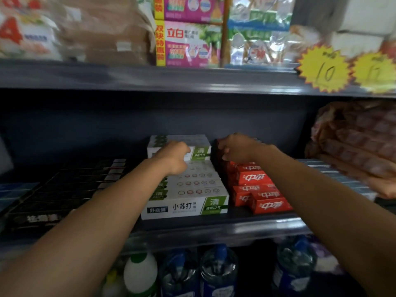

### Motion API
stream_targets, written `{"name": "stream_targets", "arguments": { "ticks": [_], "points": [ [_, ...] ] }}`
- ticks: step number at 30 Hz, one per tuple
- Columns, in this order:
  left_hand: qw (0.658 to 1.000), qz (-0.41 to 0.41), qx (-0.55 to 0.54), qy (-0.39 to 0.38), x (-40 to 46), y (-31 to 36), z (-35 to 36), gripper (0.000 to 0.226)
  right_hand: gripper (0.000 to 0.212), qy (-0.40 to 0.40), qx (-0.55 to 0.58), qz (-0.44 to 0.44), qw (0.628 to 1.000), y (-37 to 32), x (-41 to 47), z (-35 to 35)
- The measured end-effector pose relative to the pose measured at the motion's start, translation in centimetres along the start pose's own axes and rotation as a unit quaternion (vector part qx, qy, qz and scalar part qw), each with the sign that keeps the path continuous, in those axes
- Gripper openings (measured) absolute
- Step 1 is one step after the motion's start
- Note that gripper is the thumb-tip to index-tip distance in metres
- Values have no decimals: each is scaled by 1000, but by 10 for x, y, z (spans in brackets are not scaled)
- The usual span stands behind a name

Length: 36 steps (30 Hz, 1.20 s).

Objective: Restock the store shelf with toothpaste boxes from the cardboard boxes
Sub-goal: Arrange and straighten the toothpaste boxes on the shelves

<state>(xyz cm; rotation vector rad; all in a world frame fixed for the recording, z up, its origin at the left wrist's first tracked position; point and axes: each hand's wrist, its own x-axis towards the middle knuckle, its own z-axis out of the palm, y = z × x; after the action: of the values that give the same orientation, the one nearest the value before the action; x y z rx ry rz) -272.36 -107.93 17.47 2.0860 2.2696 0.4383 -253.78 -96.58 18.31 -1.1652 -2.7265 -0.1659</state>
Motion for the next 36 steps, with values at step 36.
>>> {"name": "stream_targets", "arguments": {
  "ticks": [36],
  "points": [
    [986,-150,-70,-22,72,146,76,29,17,-47,-9,16,999,234,-86,-11]
  ]
}}
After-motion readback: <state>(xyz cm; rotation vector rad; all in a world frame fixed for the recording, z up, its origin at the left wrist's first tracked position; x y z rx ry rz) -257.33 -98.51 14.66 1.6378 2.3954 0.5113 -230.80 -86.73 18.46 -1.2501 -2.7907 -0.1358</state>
